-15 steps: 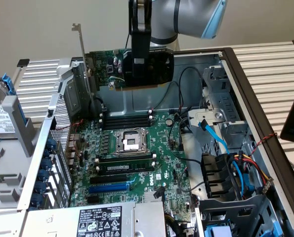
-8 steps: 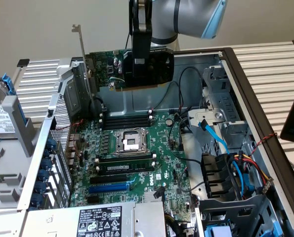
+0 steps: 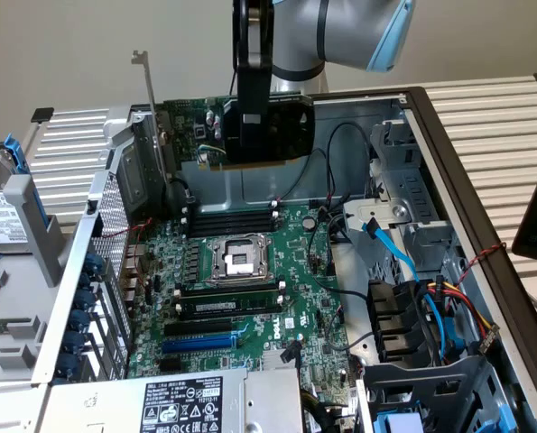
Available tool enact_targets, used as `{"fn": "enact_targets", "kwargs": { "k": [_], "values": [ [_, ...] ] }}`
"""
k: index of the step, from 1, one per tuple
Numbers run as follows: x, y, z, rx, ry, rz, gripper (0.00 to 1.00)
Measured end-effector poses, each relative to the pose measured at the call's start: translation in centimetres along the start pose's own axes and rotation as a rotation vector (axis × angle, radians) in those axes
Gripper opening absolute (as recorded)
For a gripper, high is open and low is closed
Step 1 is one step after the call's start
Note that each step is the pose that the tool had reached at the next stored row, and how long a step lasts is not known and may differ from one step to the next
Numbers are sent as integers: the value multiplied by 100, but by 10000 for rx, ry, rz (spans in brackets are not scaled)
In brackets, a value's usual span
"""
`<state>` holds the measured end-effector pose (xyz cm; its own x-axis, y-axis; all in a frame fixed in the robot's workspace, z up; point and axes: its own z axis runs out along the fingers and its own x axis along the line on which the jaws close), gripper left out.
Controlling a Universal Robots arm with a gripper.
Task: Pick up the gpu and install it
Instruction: 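Insert the gpu into the slot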
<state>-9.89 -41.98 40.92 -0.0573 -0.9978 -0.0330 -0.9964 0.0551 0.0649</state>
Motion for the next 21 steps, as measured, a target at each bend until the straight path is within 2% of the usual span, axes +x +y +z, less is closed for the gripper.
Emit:
{"fn": "enact_targets", "kwargs": {
  "k": [2, 5, 9, 16, 18, 21],
  "values": [
    [0, 6, 21, 5, -10, 156, 28],
    [4, 62, 38, -3, -11, 184, 28],
    [11, 183, 67, -41, -10, 185, 28],
    [21, 422, 171, -43, -12, 197, 28],
    [25, 457, 209, -43, -11, 205, 28],
    [36, 458, 264, -42, -12, 224, 28]
  ]
}}
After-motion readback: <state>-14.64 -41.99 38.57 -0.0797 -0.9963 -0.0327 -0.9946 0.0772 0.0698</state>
